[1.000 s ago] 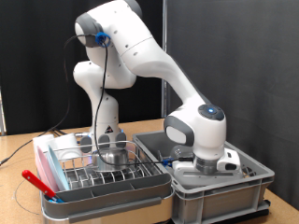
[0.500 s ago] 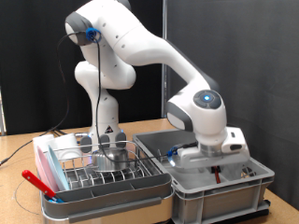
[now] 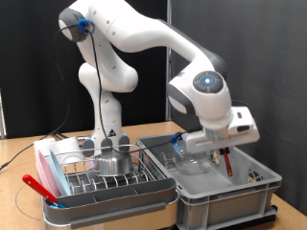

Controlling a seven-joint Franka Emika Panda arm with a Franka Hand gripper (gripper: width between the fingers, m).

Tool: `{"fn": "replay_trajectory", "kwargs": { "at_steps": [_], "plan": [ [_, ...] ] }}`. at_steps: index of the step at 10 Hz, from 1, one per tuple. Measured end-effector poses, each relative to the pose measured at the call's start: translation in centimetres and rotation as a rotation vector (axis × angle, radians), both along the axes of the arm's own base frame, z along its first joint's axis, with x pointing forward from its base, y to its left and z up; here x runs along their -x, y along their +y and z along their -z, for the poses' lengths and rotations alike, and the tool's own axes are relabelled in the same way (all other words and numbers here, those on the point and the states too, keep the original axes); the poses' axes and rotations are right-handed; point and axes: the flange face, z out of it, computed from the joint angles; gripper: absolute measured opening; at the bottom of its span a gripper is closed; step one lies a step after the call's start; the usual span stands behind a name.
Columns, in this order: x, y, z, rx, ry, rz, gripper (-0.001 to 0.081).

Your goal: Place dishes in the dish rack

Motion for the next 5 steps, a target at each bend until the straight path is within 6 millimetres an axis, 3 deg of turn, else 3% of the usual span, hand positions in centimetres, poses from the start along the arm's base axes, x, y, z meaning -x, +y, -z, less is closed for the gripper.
{"fn": "replay_trajectory", "kwargs": {
  "at_steps": [2, 5],
  "plan": [
    [-0.5, -0.4, -2.3, -0.035, 0.005, -0.018, 0.01],
    [0.0, -0.5, -2.4, -0.052, 0.055, -0.021, 0.01]
  ]
}}
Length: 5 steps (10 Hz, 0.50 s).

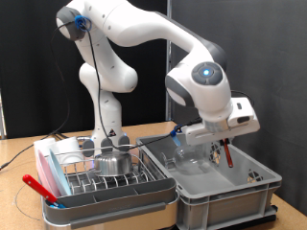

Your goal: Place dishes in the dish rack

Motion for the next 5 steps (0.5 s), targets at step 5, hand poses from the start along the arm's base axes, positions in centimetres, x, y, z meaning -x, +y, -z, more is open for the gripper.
{"fn": "replay_trajectory", "kwargs": {
  "at_steps": [5],
  "plan": [
    [-1.9, -4.1, -0.4, -0.303, 0.317, 0.126, 0.01]
  ]
}}
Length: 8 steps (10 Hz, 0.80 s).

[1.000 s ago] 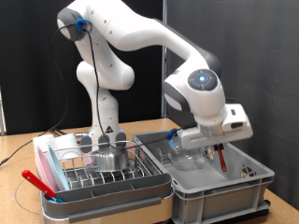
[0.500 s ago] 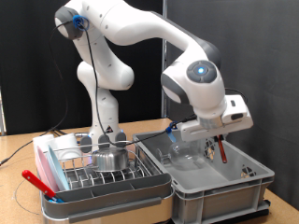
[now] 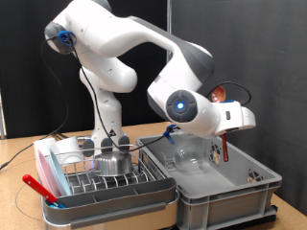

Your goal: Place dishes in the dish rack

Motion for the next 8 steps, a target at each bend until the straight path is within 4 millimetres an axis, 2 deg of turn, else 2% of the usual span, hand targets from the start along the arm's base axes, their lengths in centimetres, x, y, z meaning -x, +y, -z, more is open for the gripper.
{"fn": "replay_trajectory", "kwargs": {
  "at_steps": [2, 4, 6, 8],
  "plan": [
    [-0.2, -0.3, -0.3, -0.014, 0.011, -0.005, 0.01],
    [-1.1, -0.7, -0.4, -0.049, 0.079, 0.119, 0.01],
    [-3.3, -3.1, -0.4, -0.105, 0.144, 0.328, 0.01],
    [-4.6, -6.1, -0.9, -0.13, 0.197, 0.412, 0.01]
  ]
}}
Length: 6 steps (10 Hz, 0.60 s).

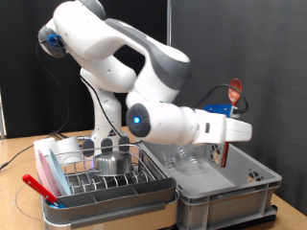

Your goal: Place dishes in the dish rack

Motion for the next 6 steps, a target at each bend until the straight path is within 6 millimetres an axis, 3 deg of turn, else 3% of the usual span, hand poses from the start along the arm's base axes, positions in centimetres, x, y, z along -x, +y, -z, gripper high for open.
{"fn": "replay_trajectory", "kwargs": {
  "at_steps": [3, 6],
  "plan": [
    [-0.1, -4.4, -2.0, -0.092, 0.023, -0.039, 0.01],
    [0.2, -4.9, -2.2, -0.105, 0.039, -0.041, 0.01]
  ]
}}
